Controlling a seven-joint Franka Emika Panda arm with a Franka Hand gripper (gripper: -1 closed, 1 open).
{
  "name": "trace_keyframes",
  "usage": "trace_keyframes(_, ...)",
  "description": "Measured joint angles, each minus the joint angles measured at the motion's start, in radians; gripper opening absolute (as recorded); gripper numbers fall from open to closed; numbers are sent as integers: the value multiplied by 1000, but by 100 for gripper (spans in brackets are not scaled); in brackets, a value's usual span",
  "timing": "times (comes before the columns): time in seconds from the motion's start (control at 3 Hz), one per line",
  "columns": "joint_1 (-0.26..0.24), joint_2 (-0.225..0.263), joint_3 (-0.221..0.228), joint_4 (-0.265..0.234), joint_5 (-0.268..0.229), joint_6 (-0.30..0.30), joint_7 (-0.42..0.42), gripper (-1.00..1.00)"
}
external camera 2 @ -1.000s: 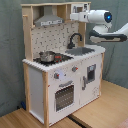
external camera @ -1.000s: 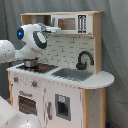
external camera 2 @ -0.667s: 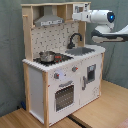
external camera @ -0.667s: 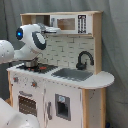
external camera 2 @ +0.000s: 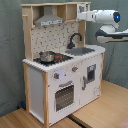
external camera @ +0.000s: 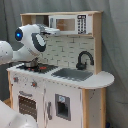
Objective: Play with the kitchen
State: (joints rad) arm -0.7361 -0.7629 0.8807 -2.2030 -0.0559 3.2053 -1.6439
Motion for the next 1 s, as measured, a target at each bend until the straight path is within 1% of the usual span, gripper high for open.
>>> trace_keyframes(0.33,26,-4,-25,-21,0,22,-1,-100)
trace_keyframes(0.67,27,-6,-27,-21,0,22,-1,100)
trace_keyframes(1.0,43,-58,-64,-21,1,29,2,100)
